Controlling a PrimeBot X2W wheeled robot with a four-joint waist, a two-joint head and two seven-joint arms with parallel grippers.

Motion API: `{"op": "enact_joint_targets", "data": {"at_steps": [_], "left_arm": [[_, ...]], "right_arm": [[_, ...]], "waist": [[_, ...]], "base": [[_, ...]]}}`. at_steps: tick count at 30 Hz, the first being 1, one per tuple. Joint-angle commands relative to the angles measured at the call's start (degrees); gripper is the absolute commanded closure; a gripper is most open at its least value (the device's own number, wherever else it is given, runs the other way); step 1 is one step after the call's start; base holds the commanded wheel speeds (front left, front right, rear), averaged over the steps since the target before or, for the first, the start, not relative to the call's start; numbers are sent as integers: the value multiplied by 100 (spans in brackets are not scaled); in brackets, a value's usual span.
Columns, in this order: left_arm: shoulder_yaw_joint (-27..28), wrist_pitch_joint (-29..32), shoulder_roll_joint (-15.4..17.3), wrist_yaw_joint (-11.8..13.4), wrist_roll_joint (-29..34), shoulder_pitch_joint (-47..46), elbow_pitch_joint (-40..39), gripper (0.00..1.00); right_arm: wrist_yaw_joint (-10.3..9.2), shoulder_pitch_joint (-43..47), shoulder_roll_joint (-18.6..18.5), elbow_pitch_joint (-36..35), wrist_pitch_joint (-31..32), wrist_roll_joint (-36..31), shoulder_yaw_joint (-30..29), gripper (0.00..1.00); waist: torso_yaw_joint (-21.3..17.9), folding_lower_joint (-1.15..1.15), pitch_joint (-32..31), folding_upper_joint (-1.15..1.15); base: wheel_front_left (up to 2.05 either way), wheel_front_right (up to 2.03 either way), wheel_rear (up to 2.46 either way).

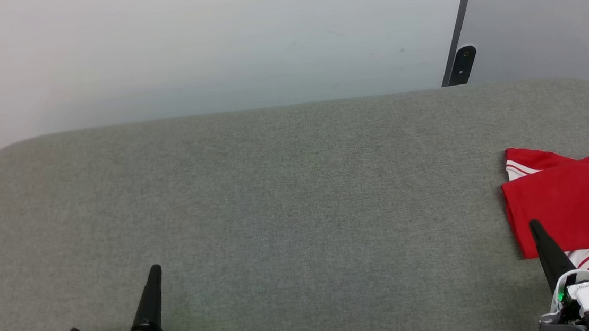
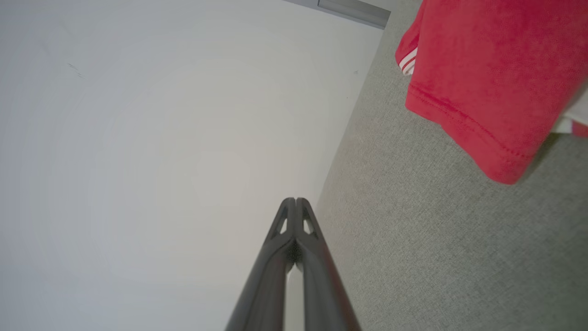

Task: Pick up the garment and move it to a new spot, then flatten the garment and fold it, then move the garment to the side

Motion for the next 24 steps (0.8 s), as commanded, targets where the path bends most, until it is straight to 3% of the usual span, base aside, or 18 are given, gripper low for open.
{"op": "enact_joint_targets", "data": {"at_steps": [1,24], "left_arm": [[25,37,-5,-51,-162,-90,11,100],[91,263,-61,-99,-1078,-288,141,100]], "right_arm": [[-4,-112,16,5,-25,133,-33,100],[-6,-267,95,240,-105,990,-80,100]], "waist": [[0,0,1,0],[-7,0,16,0]], "base": [[0,0,0],[0,0,0]]}}
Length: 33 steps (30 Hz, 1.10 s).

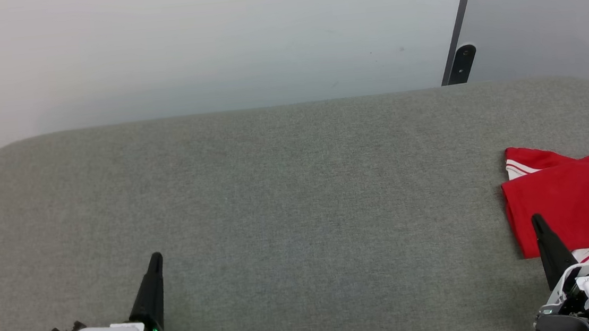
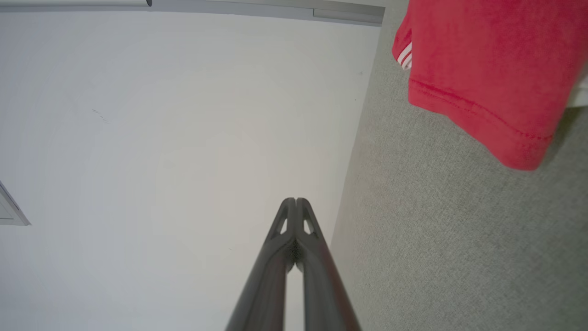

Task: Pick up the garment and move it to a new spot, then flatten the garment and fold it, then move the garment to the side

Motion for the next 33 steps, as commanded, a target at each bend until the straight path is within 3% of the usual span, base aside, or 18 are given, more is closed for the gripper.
{"op": "enact_joint_targets", "data": {"at_steps": [1,33], "left_arm": [[29,33,-12,-53,-136,-76,22,100],[35,64,-19,-55,-279,-111,41,100]], "right_arm": [[-6,-99,25,30,-32,164,-19,100],[-6,-99,38,63,-41,273,-20,100]], "waist": [[-1,0,1,0],[-2,0,4,0]], "base": [[0,0,0],[0,0,0]]}}
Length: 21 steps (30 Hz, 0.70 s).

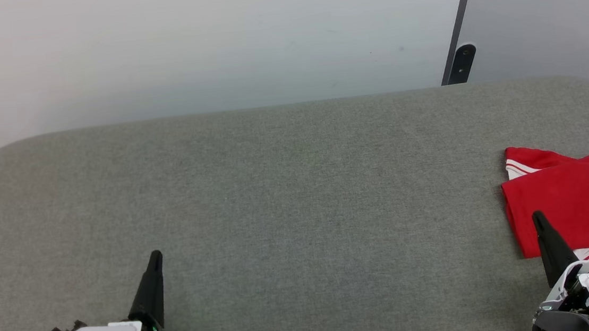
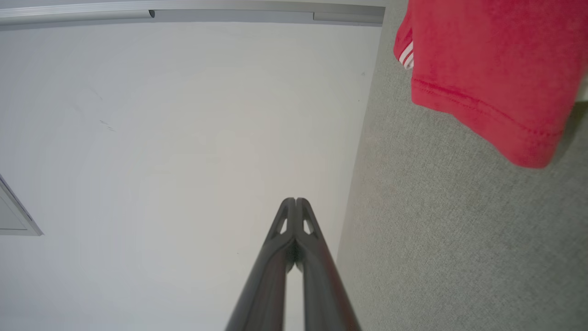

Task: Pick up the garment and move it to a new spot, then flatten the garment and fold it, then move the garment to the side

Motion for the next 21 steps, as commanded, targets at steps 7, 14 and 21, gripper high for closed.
{"op": "enact_joint_targets", "data": {"at_steps": [7,14,21], "left_arm": [[14,11,-5,-38,-18,-65,6,100],[14,11,-5,-38,-18,-64,6,100],[14,11,-5,-37,-18,-64,6,100]], "right_arm": [[-6,-24,19,0,-15,22,-1,100],[-6,-23,19,0,-15,22,-1,100],[-6,-23,19,0,-15,22,0,100]], "waist": [[0,0,0,0],[0,0,0,0],[0,0,0,0]], "base": [[0,0,0],[0,0,0],[0,0,0]]}}
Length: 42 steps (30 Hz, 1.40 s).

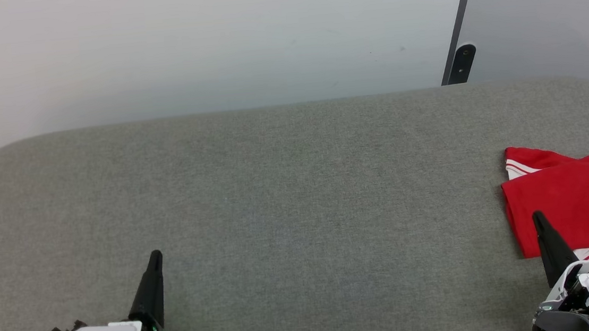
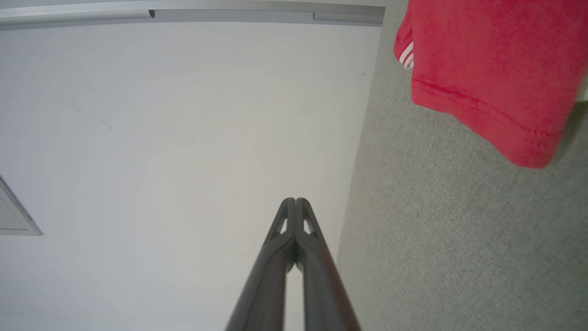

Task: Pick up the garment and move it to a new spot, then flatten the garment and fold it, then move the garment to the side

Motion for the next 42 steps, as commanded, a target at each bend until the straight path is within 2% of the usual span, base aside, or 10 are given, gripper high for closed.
{"op": "enact_joint_targets", "data": {"at_steps": [1,42], "left_arm": [[13,11,-5,-38,-18,-63,6,100],[13,10,-5,-37,-19,-63,5,100]], "right_arm": [[-6,-23,19,0,-14,22,0,100],[-6,-23,18,0,-12,23,0,100]], "waist": [[0,0,0,0],[0,0,0,0]], "base": [[0,0,0],[0,0,0]]}}
